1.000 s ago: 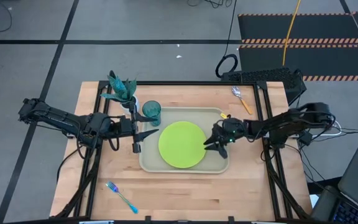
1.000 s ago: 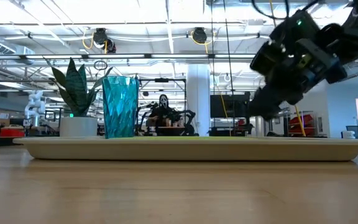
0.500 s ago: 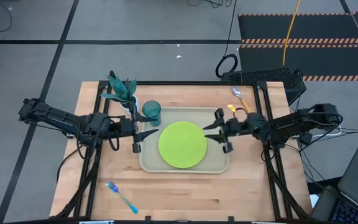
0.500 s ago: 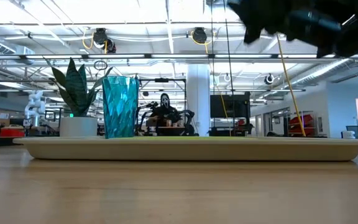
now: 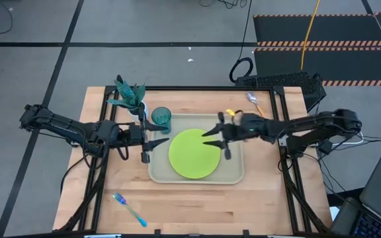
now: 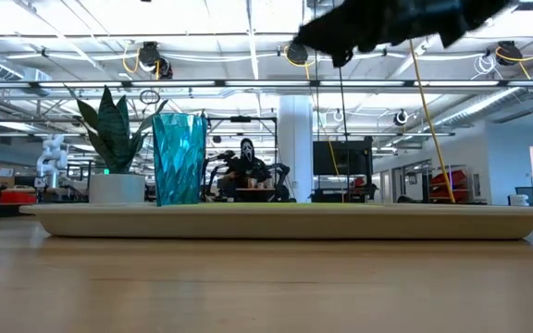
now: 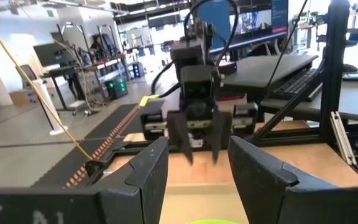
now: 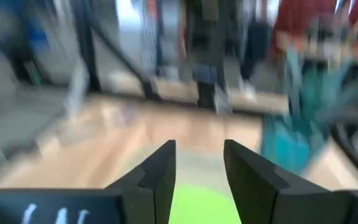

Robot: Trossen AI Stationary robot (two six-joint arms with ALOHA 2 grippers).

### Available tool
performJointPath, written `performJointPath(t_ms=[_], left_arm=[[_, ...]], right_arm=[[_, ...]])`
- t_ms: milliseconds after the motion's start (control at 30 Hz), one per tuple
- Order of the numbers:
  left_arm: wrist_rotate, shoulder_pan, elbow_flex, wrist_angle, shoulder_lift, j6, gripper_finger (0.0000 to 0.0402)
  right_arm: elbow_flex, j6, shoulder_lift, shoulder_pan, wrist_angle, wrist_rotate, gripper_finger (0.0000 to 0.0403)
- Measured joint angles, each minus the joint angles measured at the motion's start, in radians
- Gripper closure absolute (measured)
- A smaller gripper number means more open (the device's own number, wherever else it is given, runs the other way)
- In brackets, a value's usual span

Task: Pick and place plate/cup/fork/spoon on tray
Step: Put the green plate to the middle left of the white food tray

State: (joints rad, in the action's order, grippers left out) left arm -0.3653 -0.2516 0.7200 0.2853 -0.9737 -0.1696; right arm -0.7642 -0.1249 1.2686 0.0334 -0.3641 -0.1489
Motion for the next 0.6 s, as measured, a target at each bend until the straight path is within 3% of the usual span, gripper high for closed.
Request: performJointPath(t_ms=[167,333,600], left_arm=[[0.0,-0.002,0.0,-0.002,0.0,0.008,0.0229],[0.0,-0.002,0.0,-0.005,0.0,0.009,0.0229],[0.0,-0.005,0.0,-0.007,0.0,0.011,0.0229]], right_arm=[[-0.143,-0.042,0.067,0.0,0.297,0.019,0.0273],[-0.197,-0.02,0.22,-0.01,0.512,0.017,0.0273],[-0.2,-0.044,0.45,-0.077,0.48,0.022,0.0273]])
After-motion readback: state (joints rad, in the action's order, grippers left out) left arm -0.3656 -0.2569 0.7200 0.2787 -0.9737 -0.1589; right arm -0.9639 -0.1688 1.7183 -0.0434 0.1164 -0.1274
